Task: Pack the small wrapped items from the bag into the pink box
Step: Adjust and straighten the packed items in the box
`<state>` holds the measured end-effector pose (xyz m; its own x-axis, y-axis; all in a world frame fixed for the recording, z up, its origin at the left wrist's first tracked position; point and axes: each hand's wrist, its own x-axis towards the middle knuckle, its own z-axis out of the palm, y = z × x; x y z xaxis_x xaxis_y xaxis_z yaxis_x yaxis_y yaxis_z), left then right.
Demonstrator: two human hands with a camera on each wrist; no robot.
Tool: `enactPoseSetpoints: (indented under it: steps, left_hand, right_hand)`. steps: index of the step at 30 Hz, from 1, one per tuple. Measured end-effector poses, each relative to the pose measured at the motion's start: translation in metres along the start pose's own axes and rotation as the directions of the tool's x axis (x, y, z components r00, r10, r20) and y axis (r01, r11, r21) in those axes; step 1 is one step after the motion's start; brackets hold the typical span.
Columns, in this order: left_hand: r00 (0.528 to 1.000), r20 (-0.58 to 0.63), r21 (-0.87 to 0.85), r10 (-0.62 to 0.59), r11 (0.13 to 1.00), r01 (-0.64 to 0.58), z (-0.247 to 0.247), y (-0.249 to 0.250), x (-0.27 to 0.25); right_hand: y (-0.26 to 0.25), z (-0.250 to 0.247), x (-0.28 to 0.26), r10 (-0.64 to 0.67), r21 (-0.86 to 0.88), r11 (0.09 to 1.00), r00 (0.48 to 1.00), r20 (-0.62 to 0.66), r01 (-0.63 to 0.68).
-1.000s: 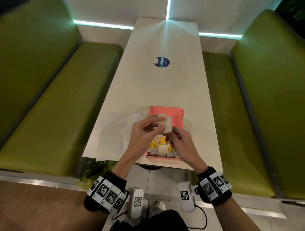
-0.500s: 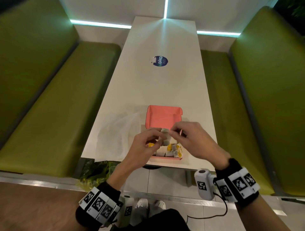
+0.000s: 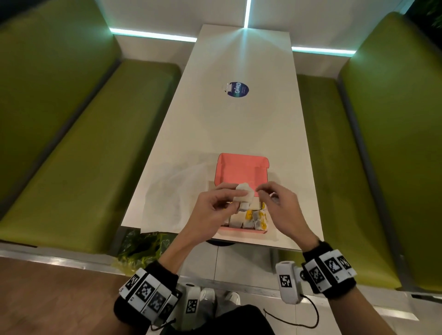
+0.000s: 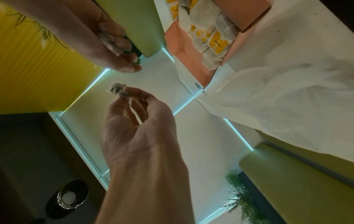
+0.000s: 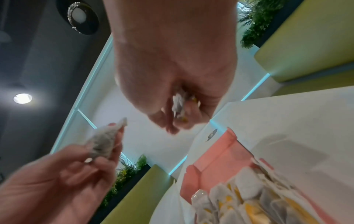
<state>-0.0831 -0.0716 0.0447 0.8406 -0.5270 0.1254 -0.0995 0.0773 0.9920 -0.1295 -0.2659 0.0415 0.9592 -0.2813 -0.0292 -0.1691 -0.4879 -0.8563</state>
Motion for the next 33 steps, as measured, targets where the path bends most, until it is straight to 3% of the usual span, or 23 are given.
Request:
enactPoseSetpoints:
  steps: [2,3,8,12,19,24,33]
  left_hand:
    - [1.000,-0.002,0.001,-0.015,1.000,0.015,0.000,-0.003,0.001]
    - [1.000,0.000,0.004,-0.021,1.000,0.021,-0.001,-0.005,0.002]
    - [0.999,0.041,0.020,-0.005,1.000,0.005,0.000,-0.010,0.006]
    - [1.000,-0.001,0.068,-0.006,0.998,0.006,-0.005,-0.026,0.009]
    - [0.988,-0.068,0.201,-0.141,0.968,0.152,-0.006,-0.063,0.004]
    - [0.989,0.069,0.460,-0.132,0.884,0.086,-0.010,-0.081,-0.002]
    - [0.947,0.280,0.775,-0.160,0.619,-0.124,0.009,-0.087,-0.006]
  right_hand:
    - [-0.009,-0.005,-0.009,-0.064,0.083,0.994,0.991,-0.120,0.074]
    - [-0.015,-0.007,-0.010,-0.102,0.092,0.989,0.988,-0.114,0.113]
    - [-0.028,-0.013,0.008,-0.150,-0.011,0.987,0.960,0.236,0.157]
    - [-0.028,-0.013,0.017,-0.164,-0.012,0.985,0.958,0.234,0.172]
    - [-0.012,-0.006,0.017,-0.114,-0.158,0.974,0.954,0.276,0.162]
    - [0.011,-0.005,0.015,0.001,-0.423,0.892,0.936,0.352,0.158]
    - [0.033,0.012,0.027,0.173,-0.492,0.866,0.869,0.463,0.089]
